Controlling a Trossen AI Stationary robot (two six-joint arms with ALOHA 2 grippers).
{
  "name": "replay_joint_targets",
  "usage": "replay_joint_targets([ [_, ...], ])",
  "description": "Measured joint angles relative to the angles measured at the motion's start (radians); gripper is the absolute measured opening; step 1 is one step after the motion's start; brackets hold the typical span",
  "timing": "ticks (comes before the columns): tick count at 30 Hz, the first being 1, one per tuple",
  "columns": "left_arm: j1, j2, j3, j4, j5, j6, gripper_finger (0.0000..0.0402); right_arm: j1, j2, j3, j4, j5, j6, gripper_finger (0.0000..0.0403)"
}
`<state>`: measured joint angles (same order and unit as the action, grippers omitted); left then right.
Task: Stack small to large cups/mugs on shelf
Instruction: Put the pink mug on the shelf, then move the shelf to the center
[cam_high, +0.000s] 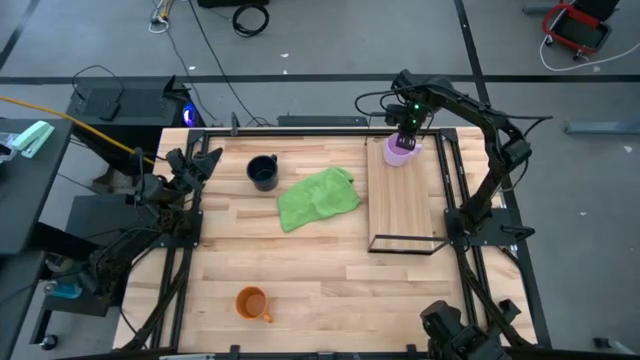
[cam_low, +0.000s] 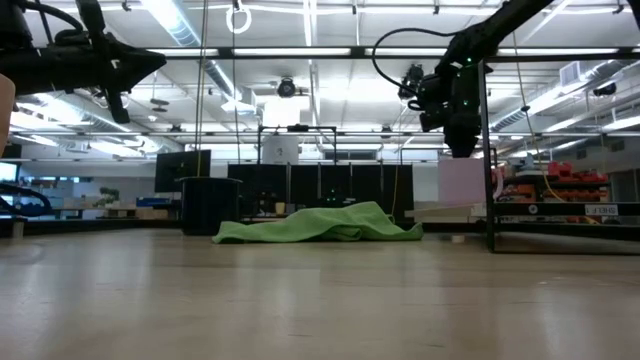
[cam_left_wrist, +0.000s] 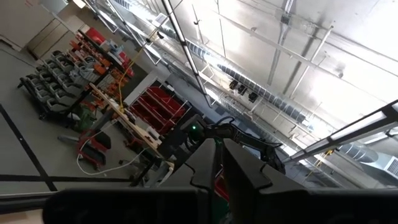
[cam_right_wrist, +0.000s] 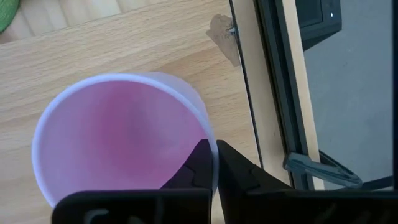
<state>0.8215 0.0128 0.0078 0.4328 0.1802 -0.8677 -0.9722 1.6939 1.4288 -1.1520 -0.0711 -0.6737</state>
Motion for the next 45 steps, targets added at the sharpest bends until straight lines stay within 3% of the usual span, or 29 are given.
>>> replay_joint_targets([
  [28, 0.000, 0.000, 0.000, 0.000, 0.000, 0.000, 0.0042, 0.000, -0.001, 0.000, 0.016, -0.013, 0.016, 0.0069],
  [45, 0.000, 0.000, 0.000, 0.000, 0.000, 0.000, 0.0044, 0.000, -0.023, 0.000, 0.018, -0.012, 0.022, 0.0074],
])
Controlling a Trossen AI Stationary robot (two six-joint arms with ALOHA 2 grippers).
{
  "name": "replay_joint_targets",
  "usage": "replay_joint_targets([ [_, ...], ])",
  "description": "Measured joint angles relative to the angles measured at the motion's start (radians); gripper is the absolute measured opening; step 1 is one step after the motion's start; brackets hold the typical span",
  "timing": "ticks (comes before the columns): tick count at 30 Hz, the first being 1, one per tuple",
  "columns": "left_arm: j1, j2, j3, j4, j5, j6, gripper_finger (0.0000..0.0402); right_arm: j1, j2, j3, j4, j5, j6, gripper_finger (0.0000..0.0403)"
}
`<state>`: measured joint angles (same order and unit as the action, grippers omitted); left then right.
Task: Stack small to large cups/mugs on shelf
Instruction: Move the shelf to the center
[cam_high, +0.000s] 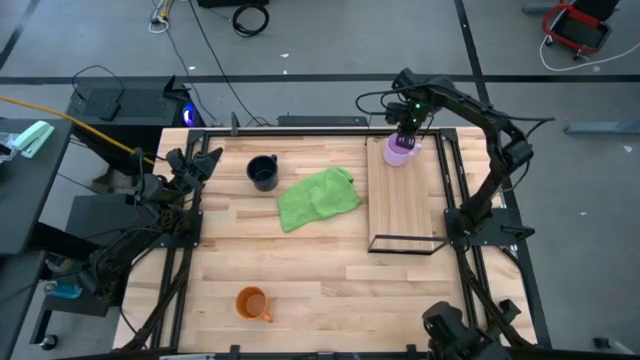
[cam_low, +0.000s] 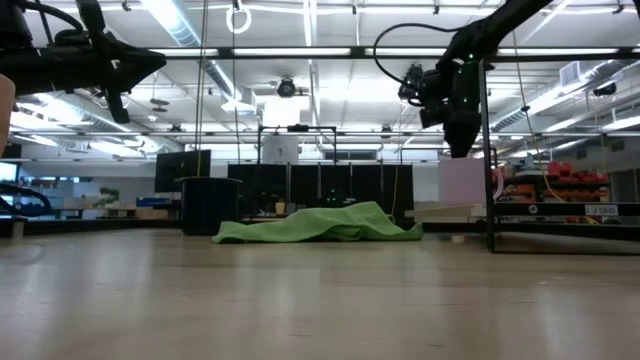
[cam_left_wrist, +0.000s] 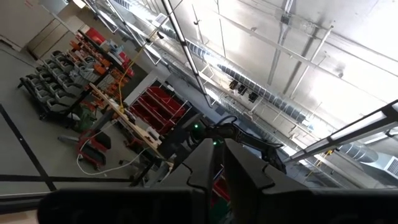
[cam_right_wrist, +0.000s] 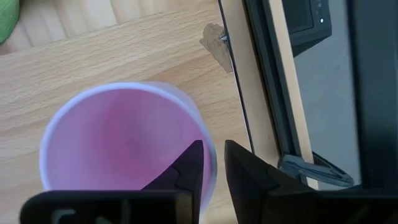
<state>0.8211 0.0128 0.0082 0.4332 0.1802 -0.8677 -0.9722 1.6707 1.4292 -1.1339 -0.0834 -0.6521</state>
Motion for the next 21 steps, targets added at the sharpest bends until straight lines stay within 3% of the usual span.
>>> replay_joint_targets([
  [21, 0.000, 0.000, 0.000, 0.026, 0.000, -0.001, 0.0052, 0.015, -0.196, 0.001, -0.003, 0.000, 0.106, 0.0074],
])
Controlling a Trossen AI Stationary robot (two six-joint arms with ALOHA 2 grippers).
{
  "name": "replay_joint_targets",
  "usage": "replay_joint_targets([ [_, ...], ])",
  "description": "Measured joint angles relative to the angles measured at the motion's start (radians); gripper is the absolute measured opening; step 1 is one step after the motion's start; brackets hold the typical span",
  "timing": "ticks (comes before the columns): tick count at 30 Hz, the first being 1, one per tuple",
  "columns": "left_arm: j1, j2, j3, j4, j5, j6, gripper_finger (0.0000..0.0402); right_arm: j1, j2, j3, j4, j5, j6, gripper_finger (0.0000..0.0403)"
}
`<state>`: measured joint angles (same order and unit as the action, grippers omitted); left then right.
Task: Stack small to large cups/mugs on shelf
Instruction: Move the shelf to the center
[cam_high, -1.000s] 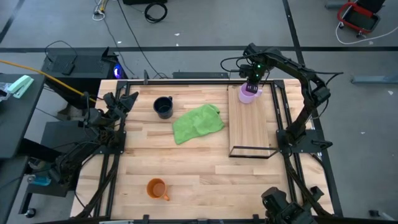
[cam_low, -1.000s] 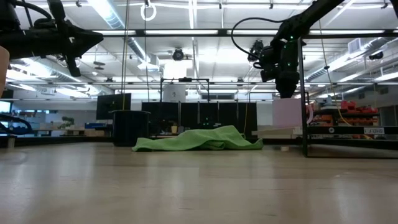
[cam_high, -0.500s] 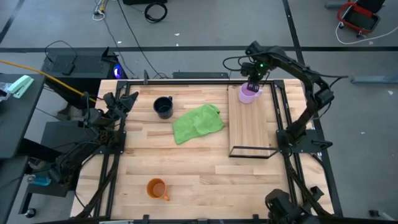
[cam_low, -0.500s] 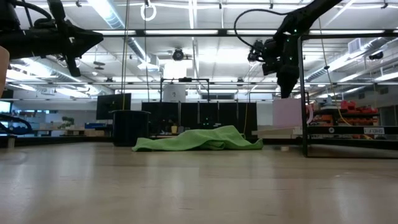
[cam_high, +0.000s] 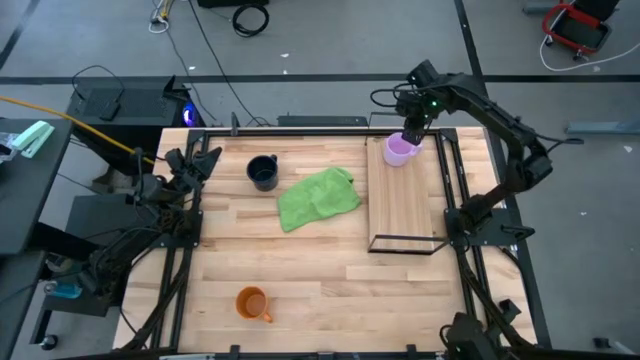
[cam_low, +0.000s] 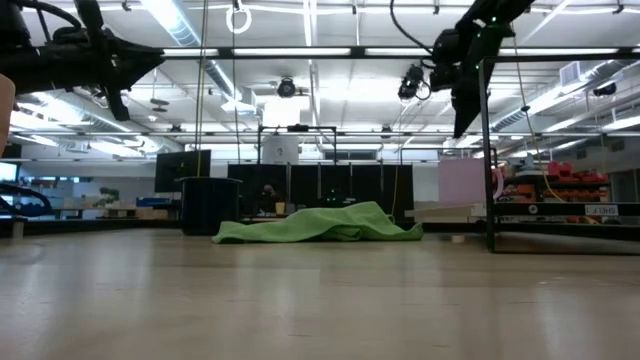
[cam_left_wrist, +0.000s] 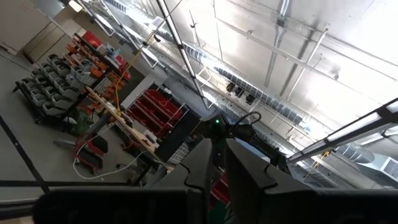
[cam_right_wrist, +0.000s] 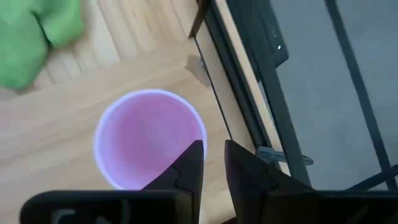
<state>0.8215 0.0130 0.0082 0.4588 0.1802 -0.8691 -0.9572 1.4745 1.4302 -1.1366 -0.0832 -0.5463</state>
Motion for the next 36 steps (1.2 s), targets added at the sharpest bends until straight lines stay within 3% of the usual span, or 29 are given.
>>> replay_joint_targets([
  [13, -0.001, 0.000, 0.001, 0.307, 0.046, -0.083, 0.0053, 0.170, -0.173, 0.000, 0.003, -0.066, 0.230, 0.0074],
  [22, -0.001, 0.000, 0.160, 0.284, 0.257, -0.115, 0.0052, 0.327, -0.279, 0.000, 0.013, -0.117, 0.514, 0.0074],
  [30, -0.001, 0.000, 0.369, -0.058, 0.458, -0.081, 0.0051, 0.454, -0.361, 0.000, 0.014, -0.117, 0.740, 0.0074],
  [36, -0.001, 0.000, 0.526, -0.365, 0.526, 0.013, 0.0050, 0.525, -0.412, 0.000, 0.016, -0.117, 0.845, 0.0074],
])
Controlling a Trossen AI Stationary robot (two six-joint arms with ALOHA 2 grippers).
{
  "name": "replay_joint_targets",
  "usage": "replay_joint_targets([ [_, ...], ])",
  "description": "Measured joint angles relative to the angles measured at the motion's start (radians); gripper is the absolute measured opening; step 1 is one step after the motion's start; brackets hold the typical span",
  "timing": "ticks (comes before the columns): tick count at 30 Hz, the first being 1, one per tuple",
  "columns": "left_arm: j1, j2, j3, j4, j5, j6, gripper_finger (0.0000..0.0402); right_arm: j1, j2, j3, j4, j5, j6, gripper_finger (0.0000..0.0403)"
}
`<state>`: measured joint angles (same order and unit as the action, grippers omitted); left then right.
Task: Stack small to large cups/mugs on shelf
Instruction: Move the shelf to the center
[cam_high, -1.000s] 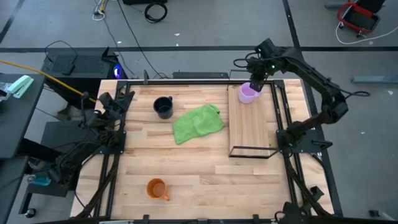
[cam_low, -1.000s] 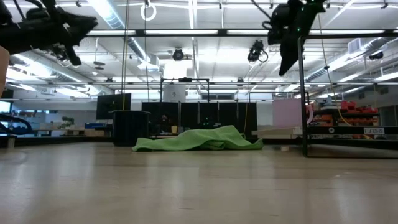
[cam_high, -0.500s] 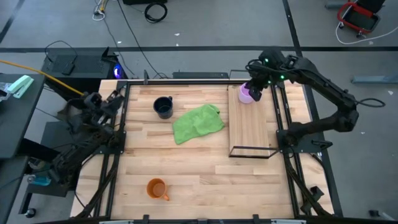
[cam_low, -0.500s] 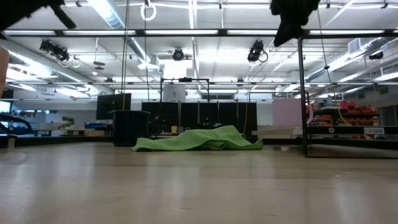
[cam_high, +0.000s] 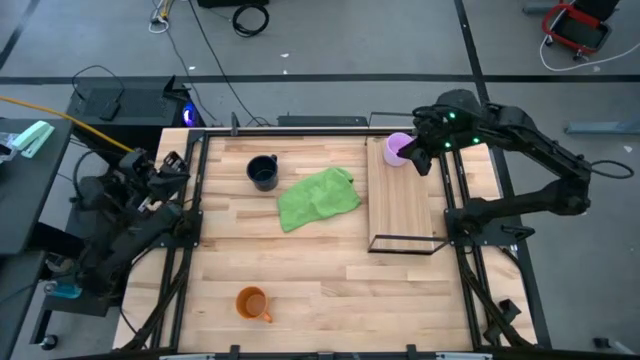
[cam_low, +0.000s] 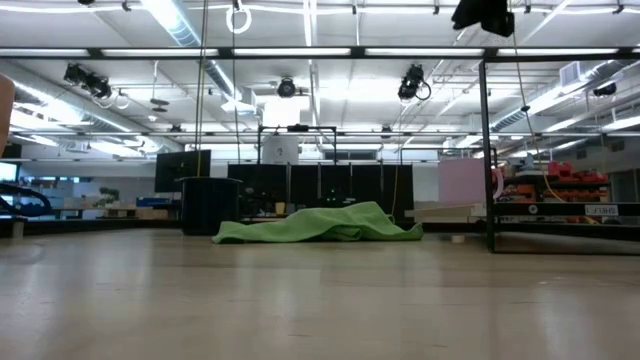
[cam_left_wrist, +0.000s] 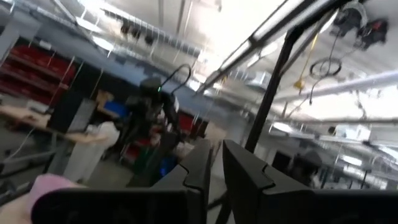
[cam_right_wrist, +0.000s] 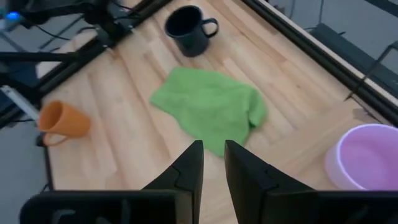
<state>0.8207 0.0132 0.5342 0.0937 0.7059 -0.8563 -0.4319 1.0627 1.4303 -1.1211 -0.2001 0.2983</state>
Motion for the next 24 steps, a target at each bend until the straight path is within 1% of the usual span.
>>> replay_joint_targets([
  [3, 0.001, 0.000, 0.086, -0.104, 0.013, 0.045, 0.0050, 0.031, -0.020, 0.000, 0.000, 0.000, 0.017, 0.0074],
  [6, 0.001, 0.003, 0.164, -0.186, 0.000, 0.065, 0.0050, 0.057, -0.037, 0.000, 0.001, 0.000, 0.018, 0.0074],
  [9, 0.015, 0.032, 0.238, -0.301, -0.003, 0.074, 0.0050, 0.082, -0.048, 0.000, 0.001, 0.000, 0.024, 0.0074],
  [11, 0.031, 0.066, 0.289, -0.420, -0.001, 0.104, 0.0050, 0.096, -0.053, 0.000, 0.001, 0.000, 0.024, 0.0074],
  [17, 0.084, 0.196, 0.419, -0.771, 0.048, 0.203, 0.0050, 0.117, -0.054, 0.000, 0.001, 0.001, 0.025, 0.0074],
  [24, 0.093, 0.316, 0.555, -1.056, 0.058, 0.301, 0.0050, 0.117, -0.054, 0.000, 0.001, 0.001, 0.025, 0.0074],
])
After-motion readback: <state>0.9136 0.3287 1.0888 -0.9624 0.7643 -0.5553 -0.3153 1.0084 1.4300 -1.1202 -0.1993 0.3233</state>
